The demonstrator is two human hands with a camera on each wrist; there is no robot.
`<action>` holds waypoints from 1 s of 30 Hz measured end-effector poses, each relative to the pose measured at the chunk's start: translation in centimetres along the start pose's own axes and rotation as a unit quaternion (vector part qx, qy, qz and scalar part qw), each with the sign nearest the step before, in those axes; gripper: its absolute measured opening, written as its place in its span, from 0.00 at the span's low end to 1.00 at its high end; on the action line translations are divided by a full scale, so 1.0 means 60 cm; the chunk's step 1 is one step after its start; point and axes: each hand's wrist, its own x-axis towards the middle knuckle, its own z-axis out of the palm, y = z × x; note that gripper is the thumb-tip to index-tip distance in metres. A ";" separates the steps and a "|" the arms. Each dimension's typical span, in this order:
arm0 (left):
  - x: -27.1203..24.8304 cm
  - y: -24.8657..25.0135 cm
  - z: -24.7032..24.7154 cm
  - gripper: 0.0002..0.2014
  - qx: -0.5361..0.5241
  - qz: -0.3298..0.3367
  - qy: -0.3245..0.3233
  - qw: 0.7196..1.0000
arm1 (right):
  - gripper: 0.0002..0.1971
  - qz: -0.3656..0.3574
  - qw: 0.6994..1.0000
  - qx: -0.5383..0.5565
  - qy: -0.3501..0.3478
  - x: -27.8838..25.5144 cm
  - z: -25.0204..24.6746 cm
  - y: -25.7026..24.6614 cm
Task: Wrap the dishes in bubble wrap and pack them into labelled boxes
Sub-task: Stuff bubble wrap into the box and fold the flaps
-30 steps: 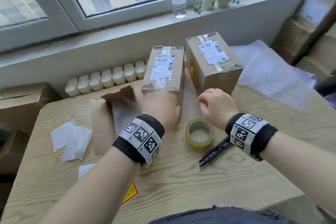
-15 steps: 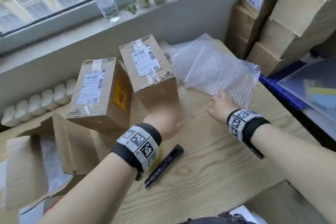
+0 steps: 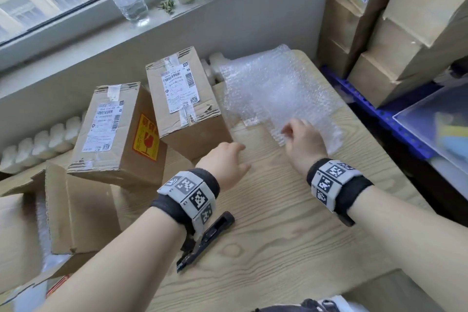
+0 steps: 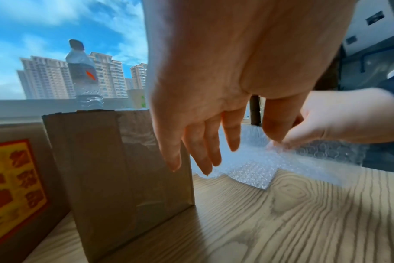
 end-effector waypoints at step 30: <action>-0.284 -0.278 -0.060 0.22 -0.508 -0.135 0.302 0.795 | 0.31 0.009 0.913 0.376 -0.161 -0.072 0.052 -0.292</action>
